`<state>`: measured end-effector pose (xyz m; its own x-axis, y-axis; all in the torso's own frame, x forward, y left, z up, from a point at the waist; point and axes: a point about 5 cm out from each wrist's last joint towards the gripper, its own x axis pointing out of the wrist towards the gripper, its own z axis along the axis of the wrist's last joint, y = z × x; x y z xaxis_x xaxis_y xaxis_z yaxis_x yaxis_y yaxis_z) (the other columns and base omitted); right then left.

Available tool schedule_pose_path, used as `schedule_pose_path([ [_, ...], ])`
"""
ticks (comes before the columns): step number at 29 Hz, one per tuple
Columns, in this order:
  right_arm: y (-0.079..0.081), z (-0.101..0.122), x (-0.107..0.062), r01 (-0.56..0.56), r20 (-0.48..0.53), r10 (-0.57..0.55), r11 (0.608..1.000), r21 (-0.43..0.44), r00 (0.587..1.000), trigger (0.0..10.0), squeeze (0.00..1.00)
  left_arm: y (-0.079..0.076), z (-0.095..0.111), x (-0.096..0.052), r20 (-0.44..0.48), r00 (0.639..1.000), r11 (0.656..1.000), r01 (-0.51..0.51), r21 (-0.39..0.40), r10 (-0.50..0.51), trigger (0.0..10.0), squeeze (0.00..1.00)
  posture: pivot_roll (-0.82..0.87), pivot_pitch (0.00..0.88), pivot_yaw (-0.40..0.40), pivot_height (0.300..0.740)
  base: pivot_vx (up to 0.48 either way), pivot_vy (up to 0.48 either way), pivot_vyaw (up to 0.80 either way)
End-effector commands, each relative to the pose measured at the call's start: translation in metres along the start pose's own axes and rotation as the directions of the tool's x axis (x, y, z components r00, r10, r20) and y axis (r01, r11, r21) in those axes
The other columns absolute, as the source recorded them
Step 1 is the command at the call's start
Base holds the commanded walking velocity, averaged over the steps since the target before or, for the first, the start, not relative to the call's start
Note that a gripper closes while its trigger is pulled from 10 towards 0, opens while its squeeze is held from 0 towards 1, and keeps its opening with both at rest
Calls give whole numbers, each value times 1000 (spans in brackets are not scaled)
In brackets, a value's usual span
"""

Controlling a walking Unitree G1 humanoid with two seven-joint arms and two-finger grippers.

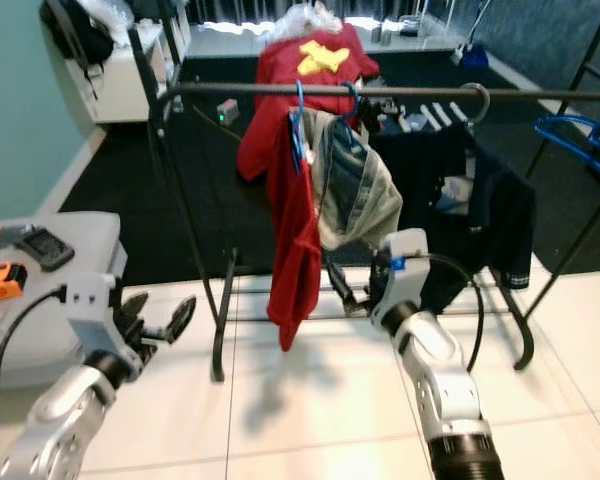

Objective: Hang hanger

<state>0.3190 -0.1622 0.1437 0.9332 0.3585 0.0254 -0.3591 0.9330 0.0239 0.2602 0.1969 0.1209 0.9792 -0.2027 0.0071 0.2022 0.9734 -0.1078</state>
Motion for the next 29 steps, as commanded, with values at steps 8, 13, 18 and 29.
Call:
schedule_pose_path([
  [8, -16, -7, -5, 79, -31, -80, 997, -15, 996, 10000, 0, -18, 8, 2, 32, 998, 998, 57, -25, -57, 10000, 0, -96, 105, 14, 740, 0, -465, 0],
  [13, -16, -8, -3, 81, -37, -83, 996, -29, 996, 10000, 0, -22, 11, 6, 43, 997, 997, 68, -31, -66, 10000, 0, -99, 105, 12, 740, 0, -465, 0],
  [18, -14, -10, -1, 78, -41, -80, 996, -35, 996, 10000, 0, -23, 13, 9, 56, 997, 998, 59, -33, -57, 10000, 0, -100, 104, 11, 740, 0, -371, 0],
  [29, -12, -27, -2, 76, -84, -76, 997, 2, 994, 10000, 0, -6, 1, 4, 47, 993, 993, -103, -65, 106, 10000, 0, -124, 36, -3, 740, 0, 0, 0],
])
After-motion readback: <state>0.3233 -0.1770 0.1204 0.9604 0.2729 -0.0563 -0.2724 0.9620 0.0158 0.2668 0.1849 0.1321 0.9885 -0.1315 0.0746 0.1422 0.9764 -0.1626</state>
